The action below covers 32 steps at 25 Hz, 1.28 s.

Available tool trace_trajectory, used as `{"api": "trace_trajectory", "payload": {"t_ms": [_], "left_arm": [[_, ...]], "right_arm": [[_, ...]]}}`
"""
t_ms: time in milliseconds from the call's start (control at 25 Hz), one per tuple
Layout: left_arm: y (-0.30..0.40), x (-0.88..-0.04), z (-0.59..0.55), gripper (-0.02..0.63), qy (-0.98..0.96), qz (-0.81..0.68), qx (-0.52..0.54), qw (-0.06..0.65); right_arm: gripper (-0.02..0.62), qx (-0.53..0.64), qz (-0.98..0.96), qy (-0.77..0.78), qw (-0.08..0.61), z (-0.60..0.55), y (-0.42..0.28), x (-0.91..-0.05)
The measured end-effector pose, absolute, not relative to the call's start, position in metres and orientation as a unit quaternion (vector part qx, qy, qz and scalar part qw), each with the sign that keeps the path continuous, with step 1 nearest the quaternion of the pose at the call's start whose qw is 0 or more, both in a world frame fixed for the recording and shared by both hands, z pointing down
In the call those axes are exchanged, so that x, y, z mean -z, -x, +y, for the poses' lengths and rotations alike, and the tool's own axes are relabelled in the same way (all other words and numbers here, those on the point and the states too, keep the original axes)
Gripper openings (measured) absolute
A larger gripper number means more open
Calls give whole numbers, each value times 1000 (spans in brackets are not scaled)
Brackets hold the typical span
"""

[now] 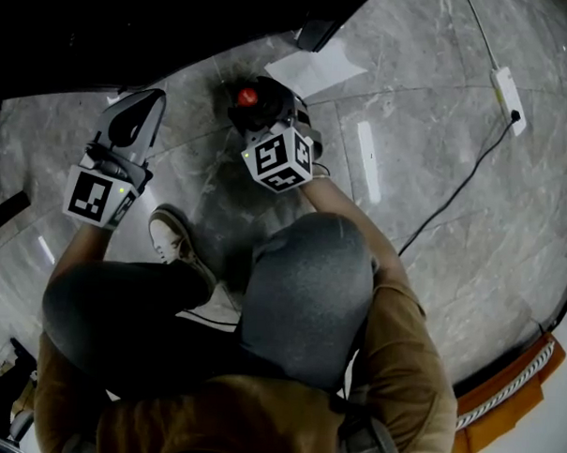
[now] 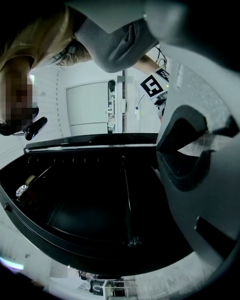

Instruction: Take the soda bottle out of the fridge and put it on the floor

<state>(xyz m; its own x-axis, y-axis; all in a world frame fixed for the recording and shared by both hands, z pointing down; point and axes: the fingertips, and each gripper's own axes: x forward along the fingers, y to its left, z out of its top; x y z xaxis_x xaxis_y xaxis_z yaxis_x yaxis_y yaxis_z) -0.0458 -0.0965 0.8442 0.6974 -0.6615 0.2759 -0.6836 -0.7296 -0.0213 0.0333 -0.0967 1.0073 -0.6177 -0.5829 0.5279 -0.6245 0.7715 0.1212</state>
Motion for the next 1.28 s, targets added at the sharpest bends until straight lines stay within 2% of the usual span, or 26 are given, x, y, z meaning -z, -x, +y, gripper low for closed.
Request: {"api": "trace_trajectory", "payload": {"t_ms": [400,880,1120,1280], "left_arm": [[28,-861,-113,2,-925,-356,-114,72],[7,-861,-130,2,-929,-341,-120,71],[-22,-845,-139,2,-935,-306,-144,108],[-29,-814,-154,2,-918,-352,-130,125]], "right_arm": [[299,-39,-881,-339,327,-79,-68,-1017],[298,-34,-873,-356,332,-77,-87,-1002],[296,-81,-861,-380,328,-84,-95,-966],[284,-84,-856,-397,321,-81,-101,-925]]}}
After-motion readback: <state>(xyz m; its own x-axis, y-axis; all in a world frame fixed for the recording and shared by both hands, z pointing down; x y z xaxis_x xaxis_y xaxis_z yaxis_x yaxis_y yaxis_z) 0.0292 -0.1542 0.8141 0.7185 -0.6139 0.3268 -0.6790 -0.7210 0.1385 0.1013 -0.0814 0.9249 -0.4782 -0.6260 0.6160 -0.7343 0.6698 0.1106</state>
